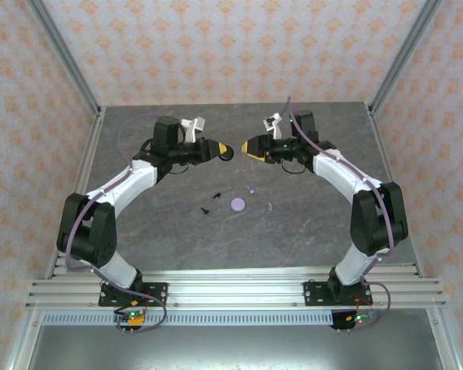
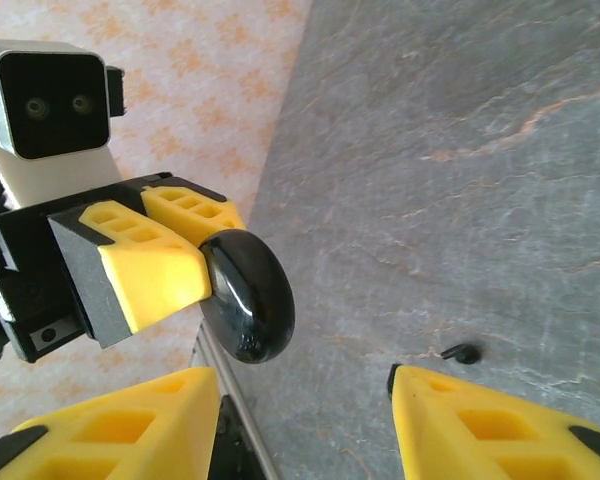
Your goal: Insert the wireless bluetooth earbuds into the charging case
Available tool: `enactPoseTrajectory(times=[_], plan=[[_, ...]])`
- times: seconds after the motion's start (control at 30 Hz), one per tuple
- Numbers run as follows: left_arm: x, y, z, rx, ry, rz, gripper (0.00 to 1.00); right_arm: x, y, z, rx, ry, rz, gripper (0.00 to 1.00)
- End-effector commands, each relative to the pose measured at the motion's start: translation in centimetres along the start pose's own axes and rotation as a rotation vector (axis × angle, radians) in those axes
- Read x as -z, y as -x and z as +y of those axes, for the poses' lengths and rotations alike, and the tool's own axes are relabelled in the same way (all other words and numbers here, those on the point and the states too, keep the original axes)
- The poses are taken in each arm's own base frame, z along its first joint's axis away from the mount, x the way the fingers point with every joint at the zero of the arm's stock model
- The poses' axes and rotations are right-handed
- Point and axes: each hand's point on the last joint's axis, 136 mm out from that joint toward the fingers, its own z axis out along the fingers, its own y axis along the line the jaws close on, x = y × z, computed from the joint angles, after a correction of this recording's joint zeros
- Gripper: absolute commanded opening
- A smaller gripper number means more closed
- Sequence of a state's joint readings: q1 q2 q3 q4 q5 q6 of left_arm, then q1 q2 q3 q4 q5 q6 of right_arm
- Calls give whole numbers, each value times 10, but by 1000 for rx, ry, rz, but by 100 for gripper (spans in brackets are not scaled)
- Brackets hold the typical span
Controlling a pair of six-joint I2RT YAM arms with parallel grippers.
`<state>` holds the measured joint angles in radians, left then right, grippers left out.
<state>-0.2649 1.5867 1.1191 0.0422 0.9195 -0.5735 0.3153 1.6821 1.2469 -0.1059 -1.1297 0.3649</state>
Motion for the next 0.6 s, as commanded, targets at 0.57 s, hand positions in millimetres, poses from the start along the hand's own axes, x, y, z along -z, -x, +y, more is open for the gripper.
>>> enactPoseTrajectory(times=[0.57], plan=[[14, -7, -63, -196, -174, 37, 16, -8, -10, 60, 177, 177, 92, 41]])
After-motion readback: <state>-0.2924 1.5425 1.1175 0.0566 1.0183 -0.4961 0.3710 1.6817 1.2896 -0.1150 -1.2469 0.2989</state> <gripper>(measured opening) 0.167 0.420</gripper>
